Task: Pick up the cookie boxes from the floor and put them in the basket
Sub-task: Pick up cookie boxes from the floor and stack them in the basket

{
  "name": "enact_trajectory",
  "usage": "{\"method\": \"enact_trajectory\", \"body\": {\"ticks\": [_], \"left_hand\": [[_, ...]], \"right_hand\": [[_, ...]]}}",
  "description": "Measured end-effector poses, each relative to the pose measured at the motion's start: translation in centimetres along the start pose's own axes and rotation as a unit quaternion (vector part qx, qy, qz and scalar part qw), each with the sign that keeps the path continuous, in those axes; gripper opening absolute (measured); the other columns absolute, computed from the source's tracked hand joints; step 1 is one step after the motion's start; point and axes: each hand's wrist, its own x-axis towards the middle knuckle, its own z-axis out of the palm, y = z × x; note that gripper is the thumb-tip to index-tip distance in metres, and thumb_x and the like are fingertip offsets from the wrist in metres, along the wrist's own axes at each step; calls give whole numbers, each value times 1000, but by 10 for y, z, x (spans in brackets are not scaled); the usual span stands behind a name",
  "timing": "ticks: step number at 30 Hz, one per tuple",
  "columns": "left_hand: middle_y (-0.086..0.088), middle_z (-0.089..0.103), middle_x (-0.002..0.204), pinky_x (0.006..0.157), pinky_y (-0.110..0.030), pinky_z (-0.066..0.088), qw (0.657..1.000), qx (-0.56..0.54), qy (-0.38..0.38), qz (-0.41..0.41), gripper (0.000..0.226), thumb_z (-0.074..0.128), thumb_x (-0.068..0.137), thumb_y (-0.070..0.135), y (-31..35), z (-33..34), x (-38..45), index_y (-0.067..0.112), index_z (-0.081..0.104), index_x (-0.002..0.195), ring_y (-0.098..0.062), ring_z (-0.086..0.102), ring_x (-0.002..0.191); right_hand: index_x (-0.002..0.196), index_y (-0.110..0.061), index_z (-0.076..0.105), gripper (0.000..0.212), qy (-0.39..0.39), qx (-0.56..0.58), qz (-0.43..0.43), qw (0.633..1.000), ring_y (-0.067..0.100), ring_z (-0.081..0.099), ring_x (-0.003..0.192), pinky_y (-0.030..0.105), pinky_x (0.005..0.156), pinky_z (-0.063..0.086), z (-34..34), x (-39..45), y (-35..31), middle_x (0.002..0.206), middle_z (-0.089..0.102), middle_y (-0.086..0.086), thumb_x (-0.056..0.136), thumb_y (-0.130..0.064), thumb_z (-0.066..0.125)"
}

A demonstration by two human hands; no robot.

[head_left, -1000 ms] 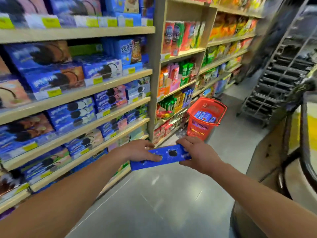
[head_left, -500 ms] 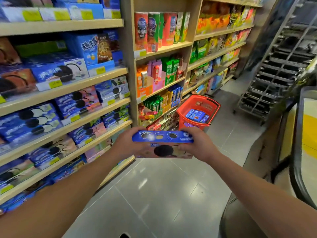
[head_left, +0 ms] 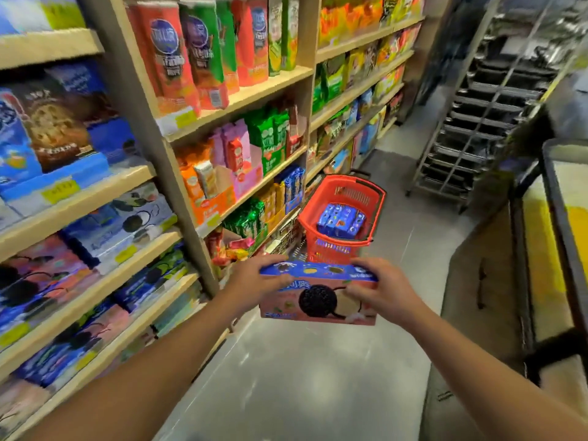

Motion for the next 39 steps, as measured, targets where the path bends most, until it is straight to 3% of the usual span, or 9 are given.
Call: {"method": "enact_trajectory", "body": {"ticks": [6,10,14,19,23,29,34,37,39], "left_hand": [[15,69,99,67,-12,47,998,27,-59,-21,35,77,68,42,14,42,116,45,67,102,9,62,76],[10,66,98,65,-2,41,996,53,-61,-35,37,78,76,23,16,81,189,31,68,111,7,60,78],[7,68,105,84,-19,51,994,63,-58,-65,50,78,65,38,24,114,241,27,69,114,0,62,86],[8,66,101,62,1,38,993,72,-44,-88,42,79,76,29,40,144,310,26,67,116,2,59,80],[13,66,96,68,-9,42,991,56,-33,-119,52,78,65,45,45,158,359,32,67,114,0,62,82],[7,63,112,80,-16,43,991,63,-56,-107,74,63,48,63,33,162,463,33,66,116,-6,61,95],[7,58,114,94,-25,46,988,81,-99,-89,78,70,47,62,8,154,572,31,65,119,-12,59,106],[8,58,118,87,0,31,976,118,-171,-67,77,81,55,59,-3,150,632,27,63,123,-5,54,106],[5,57,116,85,-4,31,968,140,-202,-50,80,76,58,63,-11,149,670,25,61,127,-5,50,104]], "right_hand": [[128,-17,61,71,4,17,82,997,12,54,105,8,83,31,-13,67,70,119,61,1,68,-52,67],[128,-17,62,54,-11,22,96,995,14,56,106,14,85,34,-29,124,130,116,60,2,79,-32,79],[124,-16,64,54,-36,43,98,994,15,59,105,15,85,36,-44,173,180,116,63,3,76,-30,81],[125,-20,63,52,-74,36,89,993,9,54,99,6,77,35,-81,250,229,107,55,-6,77,-28,80],[126,-20,61,53,-119,29,77,989,10,55,102,16,83,37,-96,310,258,110,55,-7,78,-29,80],[126,-22,59,58,-156,18,98,983,13,57,103,16,82,37,-96,405,300,114,57,-2,74,-33,83],[117,-24,63,59,-138,34,140,980,11,57,95,14,81,42,-88,483,323,106,59,-4,65,-35,87],[111,-26,62,55,-141,48,177,973,3,58,88,4,74,39,-75,520,337,103,58,-4,62,-26,88],[111,-25,61,56,-133,56,204,968,6,58,89,8,74,41,-60,544,351,104,57,-2,62,-24,87]]}}
